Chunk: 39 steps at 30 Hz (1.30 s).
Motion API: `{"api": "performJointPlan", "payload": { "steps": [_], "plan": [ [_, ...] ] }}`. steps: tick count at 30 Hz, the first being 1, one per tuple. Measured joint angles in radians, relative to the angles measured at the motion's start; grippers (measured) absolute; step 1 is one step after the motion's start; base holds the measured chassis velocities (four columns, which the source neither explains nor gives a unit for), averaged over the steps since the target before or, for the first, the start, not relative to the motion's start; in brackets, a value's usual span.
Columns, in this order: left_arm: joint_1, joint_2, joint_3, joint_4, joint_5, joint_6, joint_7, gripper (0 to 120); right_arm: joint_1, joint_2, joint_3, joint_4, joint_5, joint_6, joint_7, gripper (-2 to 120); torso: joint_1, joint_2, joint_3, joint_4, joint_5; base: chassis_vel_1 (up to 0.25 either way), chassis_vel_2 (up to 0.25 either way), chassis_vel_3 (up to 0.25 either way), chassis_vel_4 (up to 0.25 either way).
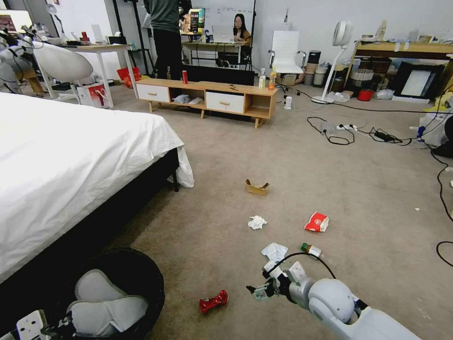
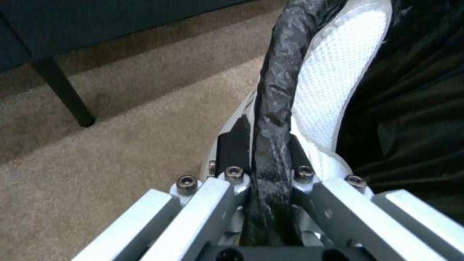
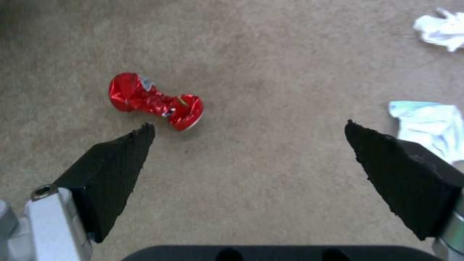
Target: Pick up the trash bin and place the garbage on the floor into it.
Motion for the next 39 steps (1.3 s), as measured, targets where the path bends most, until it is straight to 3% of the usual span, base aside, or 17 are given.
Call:
{"api": "performJointPlan", "payload": {
  "steps": [22, 39],
  "plan": [
    [-0.011, -0.007, -0.021, -0.004, 0.001, 0.000, 0.002, 3, 0.252, 0.114, -0.272, -0.216, -0.009, 0.061, -0.003, 100, 0.000, 0.000, 0.000, 0.0000, 0.0000, 0.000, 0.000, 0.000, 0.000],
    [-0.016, -0.011, -0.034, -0.003, 0.002, 0.000, 0.003, 3, 0.319, 0.233, -0.436, -0.343, -0.017, 0.111, -0.015, 99, 0.000, 0.000, 0.000, 0.0000, -0.0001, 0.000, 0.000, 0.000, 0.000]
  ]
}}
